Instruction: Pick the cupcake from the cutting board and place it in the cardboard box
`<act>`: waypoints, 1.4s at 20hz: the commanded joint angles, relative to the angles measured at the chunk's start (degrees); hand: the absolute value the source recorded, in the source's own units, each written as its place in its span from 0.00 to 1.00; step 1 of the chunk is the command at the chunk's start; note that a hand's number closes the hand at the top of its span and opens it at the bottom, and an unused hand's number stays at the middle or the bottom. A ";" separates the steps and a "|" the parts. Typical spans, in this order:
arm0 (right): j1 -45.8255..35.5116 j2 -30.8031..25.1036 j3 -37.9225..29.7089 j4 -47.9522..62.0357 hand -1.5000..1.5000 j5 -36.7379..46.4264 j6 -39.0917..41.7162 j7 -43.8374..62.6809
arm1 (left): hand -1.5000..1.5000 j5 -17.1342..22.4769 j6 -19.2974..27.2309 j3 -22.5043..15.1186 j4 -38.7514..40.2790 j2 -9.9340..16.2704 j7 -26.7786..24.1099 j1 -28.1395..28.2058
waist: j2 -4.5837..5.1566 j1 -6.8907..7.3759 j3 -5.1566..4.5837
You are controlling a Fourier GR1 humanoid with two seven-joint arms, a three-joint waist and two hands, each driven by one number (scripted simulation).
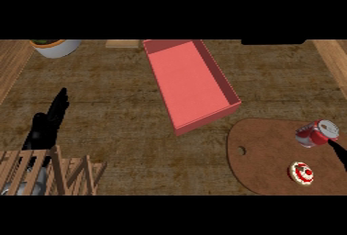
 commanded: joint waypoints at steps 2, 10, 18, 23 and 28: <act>3.66 2.13 -1.43 0.61 0.00 1.23 0.44 -3.52 | 0.50 -1.68 1.49 -1.27 0.98 -3.72 -0.28 2.79 | 0.12 -0.20 -0.74; -2.35 6.61 -1.08 5.34 0.00 6.17 2.06 -3.00 | 0.50 -1.82 -0.63 0.03 -2.22 -2.50 2.43 2.14 | 0.14 0.14 -0.74; -2.16 9.32 -2.34 10.66 0.00 8.64 1.21 -7.96 | 0.50 -2.22 -0.36 0.78 3.51 -4.26 0.66 -1.37 | 0.21 -0.12 -0.75; -3.15 11.99 -1.54 10.90 0.00 10.65 1.37 -6.57 | 0.50 -3.27 -0.07 -0.62 -3.15 -4.68 0.43 5.77 | 0.13 0.28 -0.74; -3.95 13.26 -0.63 13.22 0.00 12.18 1.71 -8.52 | 0.50 -3.55 0.12 -0.39 1.96 -5.03 -2.51 2.66 | 0.20 0.11 -0.76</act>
